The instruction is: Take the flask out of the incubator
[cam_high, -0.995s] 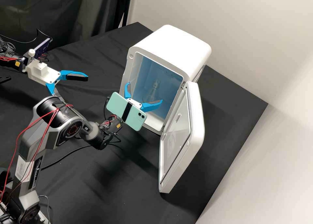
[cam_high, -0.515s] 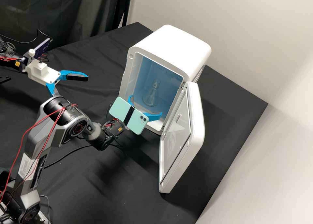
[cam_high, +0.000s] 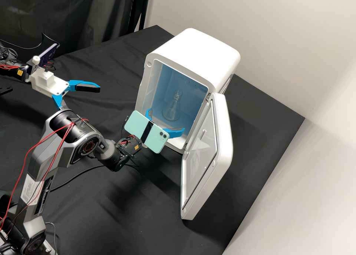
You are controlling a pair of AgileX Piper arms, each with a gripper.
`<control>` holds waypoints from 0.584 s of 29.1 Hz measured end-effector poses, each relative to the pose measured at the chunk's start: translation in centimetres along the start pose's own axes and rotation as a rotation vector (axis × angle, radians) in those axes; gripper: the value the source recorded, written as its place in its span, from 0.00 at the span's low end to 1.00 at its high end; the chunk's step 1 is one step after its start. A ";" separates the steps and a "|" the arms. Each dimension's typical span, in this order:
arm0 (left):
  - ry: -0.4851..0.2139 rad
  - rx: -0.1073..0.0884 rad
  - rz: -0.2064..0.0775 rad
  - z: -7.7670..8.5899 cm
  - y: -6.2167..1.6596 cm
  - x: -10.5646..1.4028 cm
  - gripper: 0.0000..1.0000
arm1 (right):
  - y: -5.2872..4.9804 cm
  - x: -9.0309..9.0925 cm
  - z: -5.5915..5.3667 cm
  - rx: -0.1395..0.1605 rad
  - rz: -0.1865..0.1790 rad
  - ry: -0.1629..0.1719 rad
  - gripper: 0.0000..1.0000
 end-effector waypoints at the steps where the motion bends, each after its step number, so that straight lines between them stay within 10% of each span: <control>1: 0.000 0.000 0.000 0.0 0.00 0.0 1.00 | 0.2 -0.2 0.1 0.001 0.004 -0.005 1.00; 17: -0.001 -0.001 0.000 0.0 0.00 0.0 1.00 | 2.4 -1.5 1.5 -0.013 0.051 -0.027 1.00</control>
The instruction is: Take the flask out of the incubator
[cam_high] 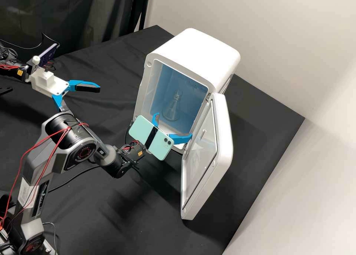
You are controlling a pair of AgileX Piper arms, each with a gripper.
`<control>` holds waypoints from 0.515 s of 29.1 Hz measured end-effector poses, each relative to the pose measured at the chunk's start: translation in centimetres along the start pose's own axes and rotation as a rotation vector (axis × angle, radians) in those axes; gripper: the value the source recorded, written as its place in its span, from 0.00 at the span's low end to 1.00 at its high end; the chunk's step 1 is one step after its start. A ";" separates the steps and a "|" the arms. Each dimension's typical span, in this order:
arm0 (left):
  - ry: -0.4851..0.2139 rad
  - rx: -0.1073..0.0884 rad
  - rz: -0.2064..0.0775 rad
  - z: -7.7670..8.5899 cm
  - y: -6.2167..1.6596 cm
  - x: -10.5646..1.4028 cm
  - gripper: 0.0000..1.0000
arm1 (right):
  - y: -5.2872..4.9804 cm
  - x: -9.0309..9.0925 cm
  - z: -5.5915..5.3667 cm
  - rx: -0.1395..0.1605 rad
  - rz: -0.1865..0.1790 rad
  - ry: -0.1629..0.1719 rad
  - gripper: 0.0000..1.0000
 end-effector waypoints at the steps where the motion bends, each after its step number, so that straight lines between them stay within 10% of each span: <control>1: 0.000 0.000 0.000 0.0 0.00 0.0 1.00 | 0.0 0.0 0.0 0.000 0.000 0.000 1.00; 15: 0.000 0.000 0.000 0.0 0.00 0.0 1.00 | -0.5 -0.1 -2.3 -0.002 -0.012 0.062 1.00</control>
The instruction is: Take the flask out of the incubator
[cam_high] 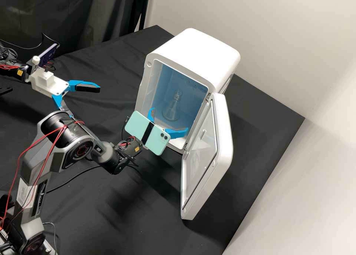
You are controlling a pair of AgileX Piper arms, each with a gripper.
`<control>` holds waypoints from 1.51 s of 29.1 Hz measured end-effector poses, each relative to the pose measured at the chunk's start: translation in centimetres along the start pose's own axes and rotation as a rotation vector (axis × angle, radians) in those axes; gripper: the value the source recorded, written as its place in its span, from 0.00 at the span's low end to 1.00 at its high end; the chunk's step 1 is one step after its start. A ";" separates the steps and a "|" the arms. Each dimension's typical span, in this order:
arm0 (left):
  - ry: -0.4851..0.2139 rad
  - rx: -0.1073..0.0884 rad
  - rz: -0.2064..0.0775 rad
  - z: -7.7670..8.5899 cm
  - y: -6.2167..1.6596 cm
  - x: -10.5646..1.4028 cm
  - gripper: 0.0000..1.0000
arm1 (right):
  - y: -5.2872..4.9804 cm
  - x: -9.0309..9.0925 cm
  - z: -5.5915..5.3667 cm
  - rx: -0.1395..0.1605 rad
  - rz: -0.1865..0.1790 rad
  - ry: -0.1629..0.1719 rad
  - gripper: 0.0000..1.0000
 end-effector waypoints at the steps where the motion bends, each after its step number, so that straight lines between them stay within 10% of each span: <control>1: 0.000 0.000 0.000 0.0 0.00 0.0 1.00 | 0.0 0.0 -0.3 -0.001 0.001 0.007 1.00; 16: 0.000 0.000 0.000 0.0 0.00 0.0 1.00 | 0.0 0.9 -1.9 -0.003 0.007 0.057 1.00; 44: 0.002 0.000 0.000 -0.1 0.01 0.0 1.00 | -1.7 6.7 -2.0 0.017 -0.015 0.006 1.00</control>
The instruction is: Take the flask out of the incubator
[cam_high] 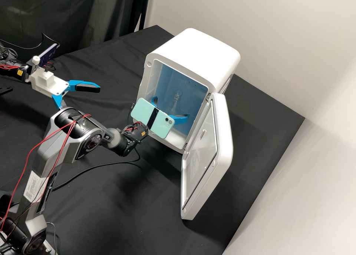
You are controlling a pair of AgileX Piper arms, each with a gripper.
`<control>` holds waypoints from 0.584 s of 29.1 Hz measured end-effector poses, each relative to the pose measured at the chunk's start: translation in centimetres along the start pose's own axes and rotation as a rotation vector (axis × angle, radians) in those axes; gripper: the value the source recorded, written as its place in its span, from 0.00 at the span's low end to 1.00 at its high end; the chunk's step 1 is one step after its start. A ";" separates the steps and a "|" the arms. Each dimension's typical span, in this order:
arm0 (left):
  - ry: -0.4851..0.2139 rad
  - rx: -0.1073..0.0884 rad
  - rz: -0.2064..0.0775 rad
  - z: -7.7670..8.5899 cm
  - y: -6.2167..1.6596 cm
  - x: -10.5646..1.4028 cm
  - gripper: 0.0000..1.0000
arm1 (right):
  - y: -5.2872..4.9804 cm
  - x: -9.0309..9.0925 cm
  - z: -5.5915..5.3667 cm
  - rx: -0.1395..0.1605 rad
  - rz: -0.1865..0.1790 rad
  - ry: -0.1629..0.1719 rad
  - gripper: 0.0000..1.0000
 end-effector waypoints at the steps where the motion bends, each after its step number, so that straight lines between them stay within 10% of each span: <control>1: 0.000 0.000 0.000 0.0 0.00 0.0 1.00 | -0.1 0.3 0.1 0.000 -0.003 -0.003 1.00; 17: 0.000 0.000 0.000 0.0 0.00 0.0 1.00 | -2.3 3.9 0.4 -0.039 -0.072 -0.045 1.00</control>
